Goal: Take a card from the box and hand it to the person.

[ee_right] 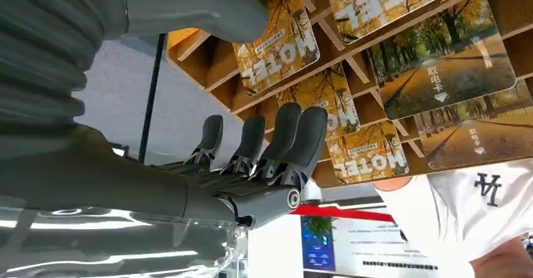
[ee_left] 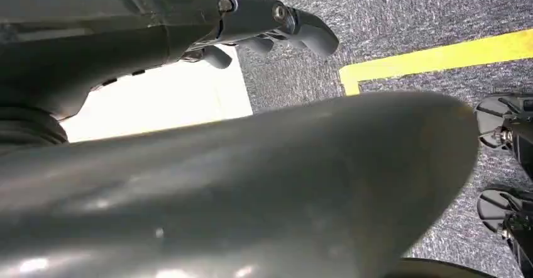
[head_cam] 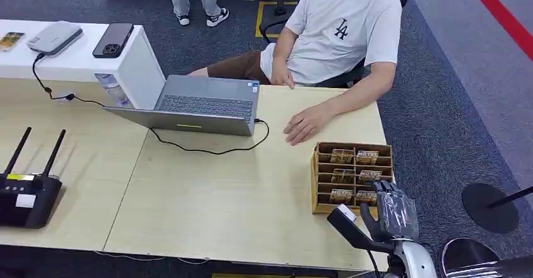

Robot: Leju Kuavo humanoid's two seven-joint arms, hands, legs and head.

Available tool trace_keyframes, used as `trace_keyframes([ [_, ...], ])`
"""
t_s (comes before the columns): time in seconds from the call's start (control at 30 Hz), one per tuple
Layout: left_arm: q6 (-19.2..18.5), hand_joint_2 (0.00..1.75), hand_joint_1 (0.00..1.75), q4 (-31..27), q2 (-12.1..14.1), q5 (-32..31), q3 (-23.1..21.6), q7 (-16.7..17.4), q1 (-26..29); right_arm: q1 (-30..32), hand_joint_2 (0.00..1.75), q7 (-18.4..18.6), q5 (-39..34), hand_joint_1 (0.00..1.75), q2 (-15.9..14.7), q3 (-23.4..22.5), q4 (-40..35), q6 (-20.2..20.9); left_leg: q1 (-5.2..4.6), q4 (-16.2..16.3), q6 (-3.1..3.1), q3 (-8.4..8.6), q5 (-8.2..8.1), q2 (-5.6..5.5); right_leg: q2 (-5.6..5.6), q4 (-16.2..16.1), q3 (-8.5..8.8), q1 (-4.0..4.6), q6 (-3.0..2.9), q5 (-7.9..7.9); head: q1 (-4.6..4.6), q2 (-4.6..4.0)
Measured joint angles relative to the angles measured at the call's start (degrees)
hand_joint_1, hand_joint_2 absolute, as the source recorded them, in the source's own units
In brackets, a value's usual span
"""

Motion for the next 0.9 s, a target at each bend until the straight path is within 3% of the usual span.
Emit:
trace_keyframes([
  [0.07,0.0,0.00,0.00,0.0,0.0,0.0,0.0,0.0,0.0,0.0,1.75,0.0,0.0,0.86,0.0,0.0,0.2,0.0,0.00,0.0,0.00,0.00,0.00,0.00,0.00,0.0,0.00,0.00,0.00,0.00,0.00,0.00],
  [0.5,0.0,0.00,0.00,0.0,0.0,0.1,0.0,0.6,0.0,-2.7,1.75,0.0,0.0,0.80,0.0,0.9,2.7,0.4,0.00,0.0,0.00,0.00,0.00,0.00,0.00,0.0,0.00,0.00,0.00,0.00,0.00,0.00],
  [0.9,-0.1,0.00,0.00,0.0,0.0,0.1,0.0,0.5,0.0,-5.0,1.75,0.0,0.2,0.91,0.0,0.9,5.3,0.7,0.00,0.0,0.00,0.01,0.00,0.00,0.00,0.0,0.00,0.00,0.00,0.00,0.00,0.00],
])
